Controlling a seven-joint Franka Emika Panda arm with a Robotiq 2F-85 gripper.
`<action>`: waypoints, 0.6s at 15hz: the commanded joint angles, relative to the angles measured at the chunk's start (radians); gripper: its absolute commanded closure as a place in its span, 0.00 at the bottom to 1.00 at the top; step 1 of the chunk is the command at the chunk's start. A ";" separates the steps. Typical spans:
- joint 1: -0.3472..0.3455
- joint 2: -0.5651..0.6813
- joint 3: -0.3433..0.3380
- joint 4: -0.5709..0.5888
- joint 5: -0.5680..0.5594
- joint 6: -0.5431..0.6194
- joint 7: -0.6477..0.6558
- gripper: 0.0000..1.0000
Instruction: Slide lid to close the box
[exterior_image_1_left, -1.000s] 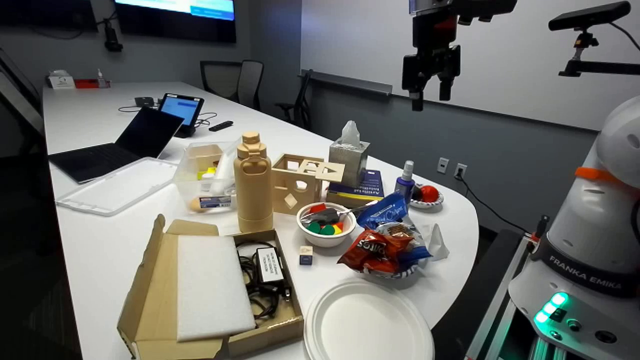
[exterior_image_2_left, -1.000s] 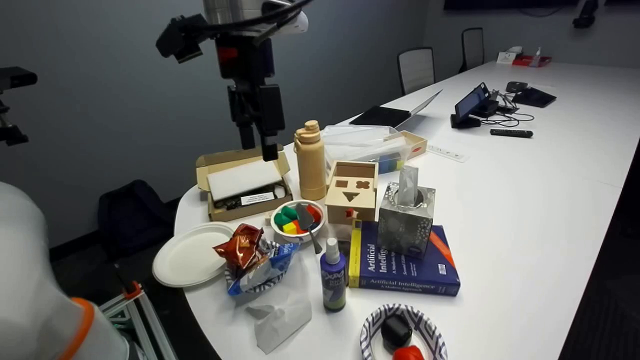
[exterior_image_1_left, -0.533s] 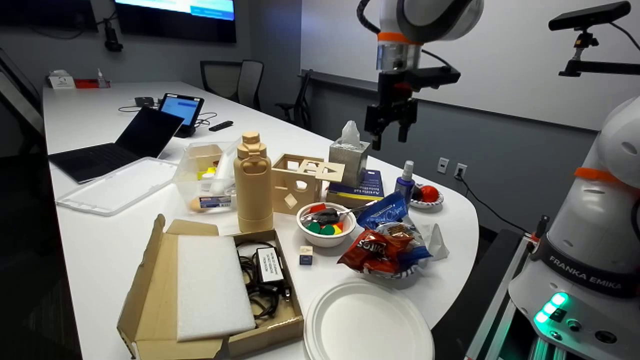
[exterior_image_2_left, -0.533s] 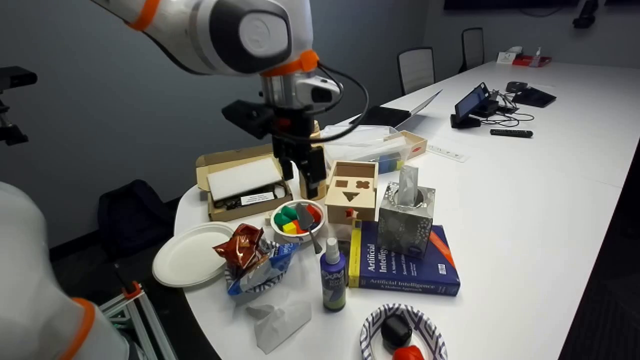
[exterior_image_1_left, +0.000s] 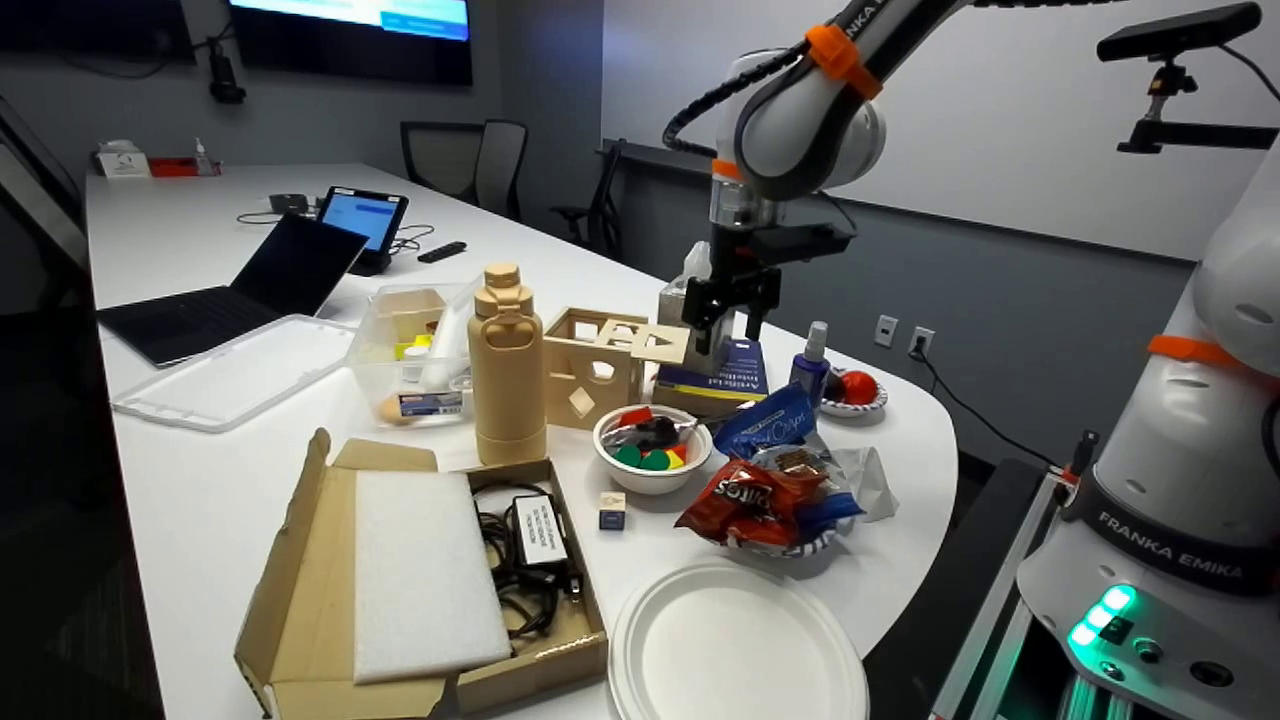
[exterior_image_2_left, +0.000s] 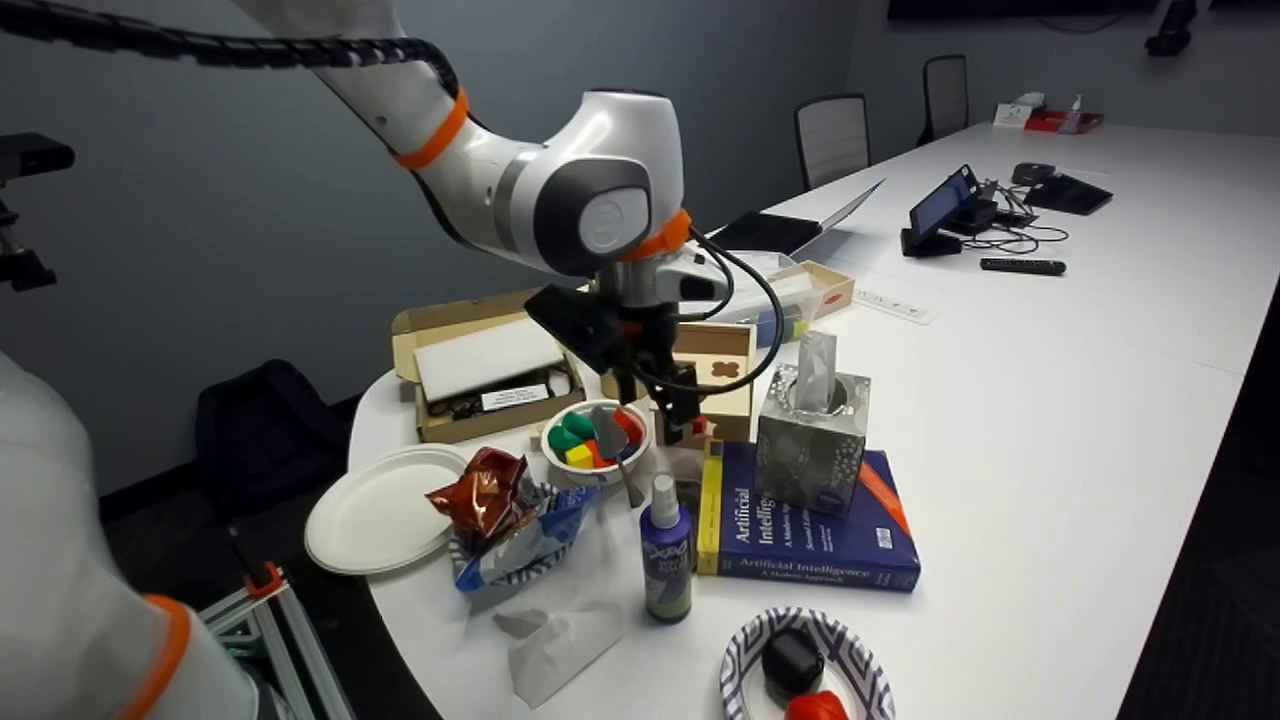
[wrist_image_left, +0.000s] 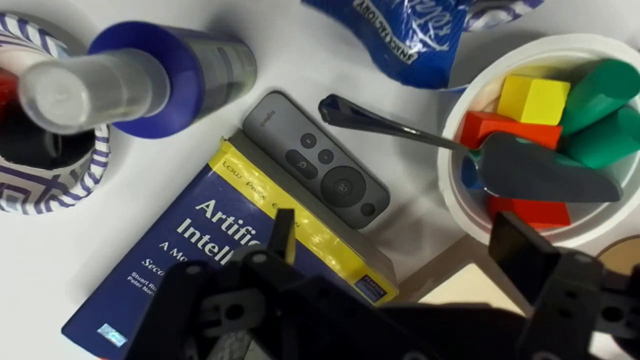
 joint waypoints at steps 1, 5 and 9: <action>0.001 0.059 -0.032 0.048 0.016 0.050 -0.012 0.00; 0.001 0.111 -0.056 0.074 0.004 0.094 0.001 0.00; 0.004 0.142 -0.077 0.091 -0.027 0.113 0.024 0.00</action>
